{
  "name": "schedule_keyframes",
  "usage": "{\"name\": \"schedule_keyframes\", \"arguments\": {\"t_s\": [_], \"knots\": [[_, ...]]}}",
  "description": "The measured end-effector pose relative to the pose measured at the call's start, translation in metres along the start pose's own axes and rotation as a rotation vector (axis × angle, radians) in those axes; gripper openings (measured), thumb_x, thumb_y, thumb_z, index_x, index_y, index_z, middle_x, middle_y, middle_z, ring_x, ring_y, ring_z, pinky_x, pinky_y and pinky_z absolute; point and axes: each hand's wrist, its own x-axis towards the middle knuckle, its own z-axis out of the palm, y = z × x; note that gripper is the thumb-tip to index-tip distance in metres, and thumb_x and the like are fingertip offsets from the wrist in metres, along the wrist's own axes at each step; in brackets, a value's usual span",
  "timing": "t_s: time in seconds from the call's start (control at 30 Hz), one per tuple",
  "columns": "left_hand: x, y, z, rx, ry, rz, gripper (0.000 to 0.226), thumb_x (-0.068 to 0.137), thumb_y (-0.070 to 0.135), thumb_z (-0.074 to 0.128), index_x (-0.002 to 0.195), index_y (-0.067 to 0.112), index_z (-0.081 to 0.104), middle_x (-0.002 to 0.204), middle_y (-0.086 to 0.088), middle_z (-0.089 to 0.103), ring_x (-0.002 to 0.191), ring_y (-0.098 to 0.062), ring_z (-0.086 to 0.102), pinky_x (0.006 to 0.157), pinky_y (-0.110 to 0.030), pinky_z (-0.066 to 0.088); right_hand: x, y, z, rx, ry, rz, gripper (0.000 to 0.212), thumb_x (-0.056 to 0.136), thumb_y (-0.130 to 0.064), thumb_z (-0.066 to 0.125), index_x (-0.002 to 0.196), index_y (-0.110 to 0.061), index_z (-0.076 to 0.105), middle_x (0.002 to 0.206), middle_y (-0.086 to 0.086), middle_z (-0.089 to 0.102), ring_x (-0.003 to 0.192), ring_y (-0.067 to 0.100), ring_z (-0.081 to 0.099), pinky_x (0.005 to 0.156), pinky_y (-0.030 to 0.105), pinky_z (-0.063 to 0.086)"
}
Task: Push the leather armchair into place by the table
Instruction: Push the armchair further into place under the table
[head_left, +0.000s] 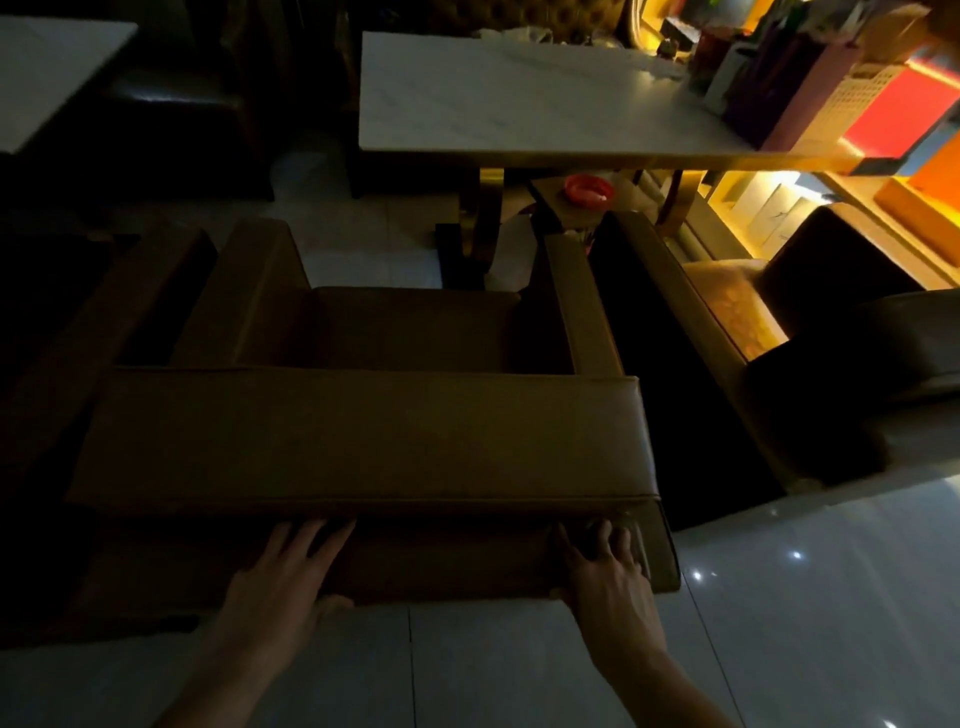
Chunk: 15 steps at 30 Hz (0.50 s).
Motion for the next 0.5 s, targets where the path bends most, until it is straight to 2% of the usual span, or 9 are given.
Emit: {"name": "schedule_keyframes", "arguments": {"t_s": [0.07, 0.1, 0.4, 0.5], "knots": [[0.002, 0.007, -0.002, -0.036, 0.025, 0.013, 0.08, 0.086, 0.055, 0.062, 0.153, 0.043, 0.019, 0.153, 0.01, 0.028, 0.137, -0.024, 0.029, 0.089, -0.048, 0.049, 0.005, 0.003, 0.001, 0.001, 0.006, 0.0, 0.075, 0.094, -0.044, 0.055, 0.151, -0.039, 0.008, 0.158, 0.024, 0.015, 0.142, 0.049, 0.015, 0.109, 0.056, 0.037], [0.003, 0.011, -0.004, -0.054, 0.025, 0.003, 0.079, 0.09, 0.053, 0.057, 0.154, 0.043, 0.013, 0.156, 0.01, 0.021, 0.139, -0.023, 0.023, 0.094, -0.047, 0.046, 0.009, 0.006, 0.001, 0.005, 0.013, -0.002, 0.076, 0.093, -0.043, 0.056, 0.151, -0.04, 0.008, 0.158, 0.024, 0.014, 0.142, 0.049, 0.015, 0.109, 0.056, 0.038], [0.054, 0.052, -0.022, -0.106, 0.085, -0.027, 0.081, 0.085, 0.052, 0.065, 0.154, 0.035, 0.025, 0.152, 0.008, 0.029, 0.134, -0.023, 0.028, 0.091, -0.046, 0.048, 0.077, 0.05, -0.025, -0.051, 0.091, -0.005, 0.078, 0.083, -0.05, 0.068, 0.147, -0.04, 0.025, 0.151, 0.022, 0.03, 0.138, 0.046, 0.023, 0.102, 0.057, 0.043], [0.076, 0.063, -0.028, -0.117, 0.086, -0.047, 0.082, 0.086, 0.053, 0.064, 0.154, 0.036, 0.022, 0.153, 0.008, 0.028, 0.135, -0.023, 0.028, 0.093, -0.043, 0.047, 0.103, 0.06, -0.033, -0.051, 0.083, -0.014, 0.079, 0.082, -0.052, 0.067, 0.146, -0.043, 0.022, 0.153, 0.019, 0.03, 0.138, 0.045, 0.025, 0.101, 0.057, 0.044]]}}
